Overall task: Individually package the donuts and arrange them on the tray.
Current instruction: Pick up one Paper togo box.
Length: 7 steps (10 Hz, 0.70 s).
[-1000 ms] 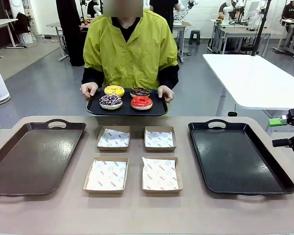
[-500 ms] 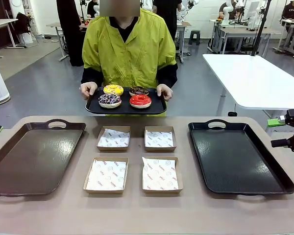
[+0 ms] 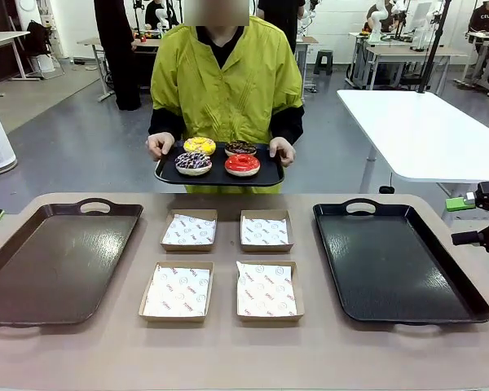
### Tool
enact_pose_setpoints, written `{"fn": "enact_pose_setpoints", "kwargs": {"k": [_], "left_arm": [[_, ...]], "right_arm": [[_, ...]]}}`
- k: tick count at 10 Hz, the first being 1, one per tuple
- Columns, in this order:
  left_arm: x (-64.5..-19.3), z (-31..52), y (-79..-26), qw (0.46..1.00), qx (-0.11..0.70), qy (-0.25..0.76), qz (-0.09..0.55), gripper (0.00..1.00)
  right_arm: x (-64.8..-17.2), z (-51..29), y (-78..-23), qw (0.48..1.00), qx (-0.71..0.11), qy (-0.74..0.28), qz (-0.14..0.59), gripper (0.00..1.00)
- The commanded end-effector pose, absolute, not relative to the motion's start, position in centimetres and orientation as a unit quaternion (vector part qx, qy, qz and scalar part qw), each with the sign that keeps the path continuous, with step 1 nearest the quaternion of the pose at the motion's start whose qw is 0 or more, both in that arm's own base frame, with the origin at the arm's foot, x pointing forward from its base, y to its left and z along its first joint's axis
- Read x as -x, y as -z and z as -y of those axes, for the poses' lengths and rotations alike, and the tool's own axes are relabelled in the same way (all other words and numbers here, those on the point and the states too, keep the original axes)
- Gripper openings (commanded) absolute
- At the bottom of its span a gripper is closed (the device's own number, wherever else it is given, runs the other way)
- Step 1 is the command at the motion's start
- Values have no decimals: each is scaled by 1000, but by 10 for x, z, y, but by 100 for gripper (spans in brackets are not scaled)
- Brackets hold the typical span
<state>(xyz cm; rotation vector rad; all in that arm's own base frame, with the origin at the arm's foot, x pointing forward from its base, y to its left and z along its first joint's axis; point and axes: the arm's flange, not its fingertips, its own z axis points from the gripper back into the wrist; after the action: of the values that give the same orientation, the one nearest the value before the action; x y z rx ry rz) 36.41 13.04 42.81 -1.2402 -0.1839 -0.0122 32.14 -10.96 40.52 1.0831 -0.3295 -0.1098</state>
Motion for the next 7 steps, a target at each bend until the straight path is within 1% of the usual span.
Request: {"fn": "enact_pose_setpoints", "kwargs": {"k": [1, 4, 5, 7], "left_arm": [[-364, -131, -428, 807, 584, 6, 91, 100], [-364, -131, -428, 807, 584, 6, 91, 100], [-364, -131, -428, 807, 584, 6, 91, 100], [-364, -131, -428, 807, 584, 6, 91, 100]], "right_arm": [[-323, 109, -404, 839, -518, 54, 156, 100], [-321, 109, -405, 843, -513, 52, 156, 100], [-339, 96, -419, 845, -508, 72, 152, 100], [-388, 58, -458, 880, -456, 91, 97, 100]]}}
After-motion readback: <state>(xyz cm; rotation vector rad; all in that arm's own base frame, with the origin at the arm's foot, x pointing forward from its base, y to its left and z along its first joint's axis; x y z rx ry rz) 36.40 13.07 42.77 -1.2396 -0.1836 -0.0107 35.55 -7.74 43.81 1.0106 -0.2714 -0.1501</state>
